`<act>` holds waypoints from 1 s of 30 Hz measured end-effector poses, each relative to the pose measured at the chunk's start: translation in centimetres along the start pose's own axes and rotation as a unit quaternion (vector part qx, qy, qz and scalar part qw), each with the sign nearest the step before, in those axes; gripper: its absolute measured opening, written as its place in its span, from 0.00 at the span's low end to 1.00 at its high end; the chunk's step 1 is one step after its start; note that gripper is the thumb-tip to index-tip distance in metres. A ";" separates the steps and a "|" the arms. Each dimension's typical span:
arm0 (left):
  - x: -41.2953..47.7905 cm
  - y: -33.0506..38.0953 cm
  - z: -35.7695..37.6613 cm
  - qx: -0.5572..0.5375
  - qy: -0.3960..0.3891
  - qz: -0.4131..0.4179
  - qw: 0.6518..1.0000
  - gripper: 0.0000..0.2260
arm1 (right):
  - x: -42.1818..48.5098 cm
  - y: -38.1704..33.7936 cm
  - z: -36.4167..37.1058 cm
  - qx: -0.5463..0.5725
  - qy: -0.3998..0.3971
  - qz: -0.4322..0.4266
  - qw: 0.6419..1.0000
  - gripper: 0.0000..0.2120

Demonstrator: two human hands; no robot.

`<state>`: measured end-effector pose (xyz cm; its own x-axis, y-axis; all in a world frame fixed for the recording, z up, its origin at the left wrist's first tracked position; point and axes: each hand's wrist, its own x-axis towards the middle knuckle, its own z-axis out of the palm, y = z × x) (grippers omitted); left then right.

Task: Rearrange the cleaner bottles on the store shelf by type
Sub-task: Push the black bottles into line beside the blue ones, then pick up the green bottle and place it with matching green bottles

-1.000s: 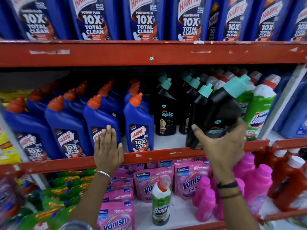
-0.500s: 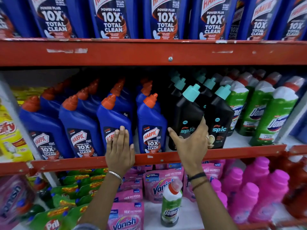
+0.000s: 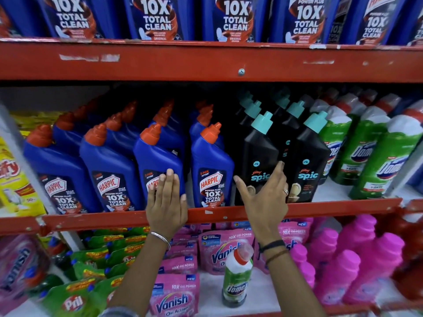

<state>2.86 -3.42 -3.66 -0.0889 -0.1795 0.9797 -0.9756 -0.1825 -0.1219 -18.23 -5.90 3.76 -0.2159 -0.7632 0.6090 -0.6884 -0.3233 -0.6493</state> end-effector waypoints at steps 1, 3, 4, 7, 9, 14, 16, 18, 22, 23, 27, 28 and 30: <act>0.0 0.0 0.0 -0.001 0.000 0.001 1.000 0.26 | -0.1 0.2 -0.2 0.004 0.000 0.000 1.000 0.48; 0.1 0.0 0.0 0.002 -0.001 0.002 1.000 0.26 | -0.6 0.8 -0.7 0.029 0.017 -0.007 0.999 0.44; 0.0 0.0 0.0 0.002 -0.003 0.001 1.000 0.26 | -1.1 1.2 -1.1 0.054 0.031 -0.022 0.998 0.41; -0.2 0.0 -0.1 0.007 -0.004 0.002 1.000 0.27 | -3.8 2.9 -1.9 0.148 0.039 -0.064 0.986 0.32; -0.2 0.1 -0.2 0.004 -0.012 0.001 1.000 0.28 | -6.2 4.7 -1.8 0.177 0.003 -0.058 0.983 0.30; -0.3 0.1 -0.4 -0.006 -0.017 -0.006 1.000 0.29 | -12.1 10.3 0.3 0.163 -0.117 0.039 0.979 0.40; -0.4 0.1 -0.4 -0.004 -0.019 -0.007 1.000 0.29 | -14.3 12.4 1.4 0.148 -0.178 0.079 0.970 0.43; -0.3 0.1 -0.4 0.001 -0.023 -0.012 1.000 0.29 | -16.1 13.8 2.4 0.130 -0.225 0.095 0.961 0.44; -0.2 0.0 -0.3 0.000 -0.026 -0.011 1.000 0.28 | -18.2 14.7 4.1 0.138 -0.272 0.127 0.944 0.43; -0.3 0.0 -0.4 -0.003 -0.029 -0.012 1.000 0.27 | -18.6 14.8 4.4 0.140 -0.271 0.135 0.943 0.42; 0.0 0.1 -0.2 0.000 -0.031 -0.023 0.999 0.23 | -19.5 15.1 5.6 0.141 -0.258 0.174 0.940 0.39; 0.1 0.1 -0.2 0.000 -0.030 -0.025 0.999 0.23 | -19.5 15.3 5.7 0.140 -0.256 0.181 0.939 0.38; 0.2 0.1 -0.2 0.007 -0.027 -0.024 0.999 0.23 | -19.1 15.7 5.7 0.133 -0.258 0.185 0.939 0.36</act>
<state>2.66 -3.29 -3.46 -0.0303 -0.2226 0.9744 -0.9755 -0.2060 -0.0774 -20.93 0.40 -20.68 0.0049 -0.9981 0.0612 -0.4204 -0.0576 -0.9055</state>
